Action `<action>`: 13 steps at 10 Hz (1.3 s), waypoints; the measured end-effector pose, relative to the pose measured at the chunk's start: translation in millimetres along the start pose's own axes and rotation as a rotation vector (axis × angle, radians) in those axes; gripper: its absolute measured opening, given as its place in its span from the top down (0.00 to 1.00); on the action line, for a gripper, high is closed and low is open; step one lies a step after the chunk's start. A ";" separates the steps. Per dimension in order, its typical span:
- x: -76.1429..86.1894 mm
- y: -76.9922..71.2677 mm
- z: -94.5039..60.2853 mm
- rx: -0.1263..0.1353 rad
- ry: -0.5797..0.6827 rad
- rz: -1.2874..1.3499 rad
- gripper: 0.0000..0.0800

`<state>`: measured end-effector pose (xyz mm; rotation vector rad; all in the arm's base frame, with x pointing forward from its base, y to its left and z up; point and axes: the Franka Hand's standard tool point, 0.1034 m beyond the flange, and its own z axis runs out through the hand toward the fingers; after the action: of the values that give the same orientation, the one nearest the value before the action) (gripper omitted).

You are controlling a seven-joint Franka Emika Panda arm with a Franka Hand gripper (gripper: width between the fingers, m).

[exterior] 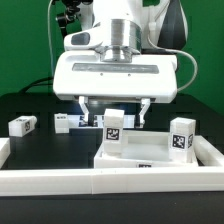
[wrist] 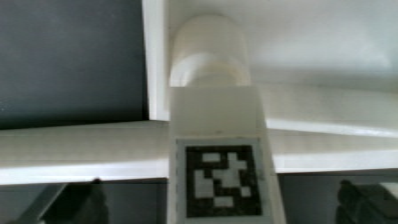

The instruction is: Assemble square table

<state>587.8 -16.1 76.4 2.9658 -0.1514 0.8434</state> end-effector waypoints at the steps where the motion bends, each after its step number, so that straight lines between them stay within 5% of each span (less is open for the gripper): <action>1: 0.6 0.3 -1.0 0.001 -0.005 0.001 0.19; 6: 7.1 2.4 -9.4 0.022 -0.084 0.016 0.19; 11: 4.4 0.1 -4.7 0.102 -0.486 0.043 0.19; 13: 9.3 2.1 -0.8 0.111 -0.565 0.036 0.19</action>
Offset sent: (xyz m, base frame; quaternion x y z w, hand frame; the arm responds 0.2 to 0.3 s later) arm -0.0022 -0.0061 0.0177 0.0010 -0.0913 -0.0022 0.9958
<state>595.1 -18.9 82.0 3.2266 -0.1831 -0.0082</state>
